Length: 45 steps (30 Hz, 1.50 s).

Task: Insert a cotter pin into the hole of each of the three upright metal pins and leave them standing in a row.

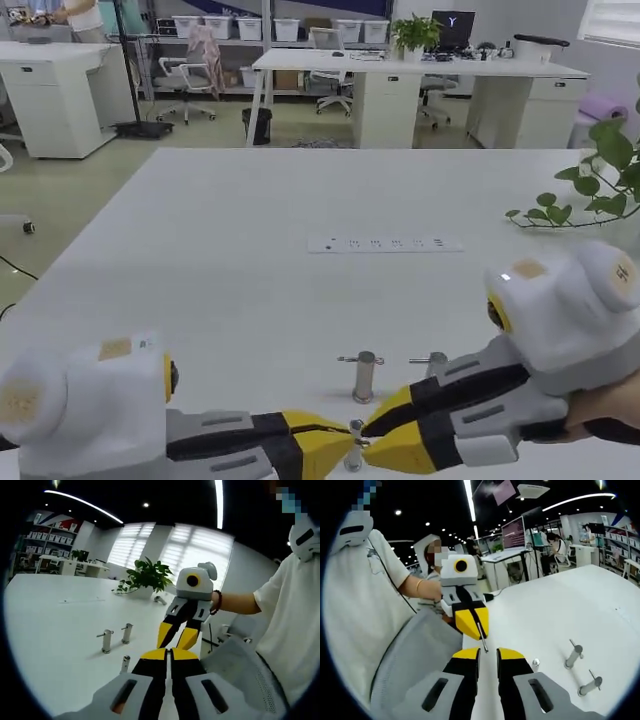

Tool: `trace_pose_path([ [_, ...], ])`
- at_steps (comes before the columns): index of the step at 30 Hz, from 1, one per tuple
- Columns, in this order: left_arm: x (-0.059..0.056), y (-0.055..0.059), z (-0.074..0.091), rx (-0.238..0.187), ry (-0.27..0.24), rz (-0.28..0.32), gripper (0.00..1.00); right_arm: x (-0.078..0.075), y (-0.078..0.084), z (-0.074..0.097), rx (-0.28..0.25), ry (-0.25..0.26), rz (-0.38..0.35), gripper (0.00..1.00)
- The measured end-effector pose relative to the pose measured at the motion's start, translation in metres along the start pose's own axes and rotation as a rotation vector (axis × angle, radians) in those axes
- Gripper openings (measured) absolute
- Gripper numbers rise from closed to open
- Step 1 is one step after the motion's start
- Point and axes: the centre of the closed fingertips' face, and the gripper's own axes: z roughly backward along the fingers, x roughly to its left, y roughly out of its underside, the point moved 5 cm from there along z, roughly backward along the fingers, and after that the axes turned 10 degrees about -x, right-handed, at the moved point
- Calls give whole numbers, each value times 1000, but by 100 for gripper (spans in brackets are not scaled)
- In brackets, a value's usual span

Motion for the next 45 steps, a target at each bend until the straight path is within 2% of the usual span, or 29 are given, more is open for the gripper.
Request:
trace_pose_path([
  [9, -6, 0, 0, -8, 46, -4, 0, 7, 0, -2, -18, -42, -4, 12],
  [17, -8, 2, 1, -1, 47, -21, 0, 12, 1, -3, -34, -63, -27, 6],
  [23, -10, 4, 3, 5, 58, -21, 0, 14, 2, -4, -37, -75, -32, 6],
  [30, -11, 1, 3, -8, 69, -18, 0, 16, 0, -2, -51, -89, -46, 5],
  [32, -11, 1, 2, -8, 67, -22, 0, 16, 0, -2, -41, -91, 3, 4],
  [40, -8, 1, 0, -13, 37, -44, 2, 14, -1, -1, -8, -75, 30, 3],
  [45, -3, 2, 0, -16, 0, -44, 6, 7, 2, 2, 57, -35, 75, 3],
])
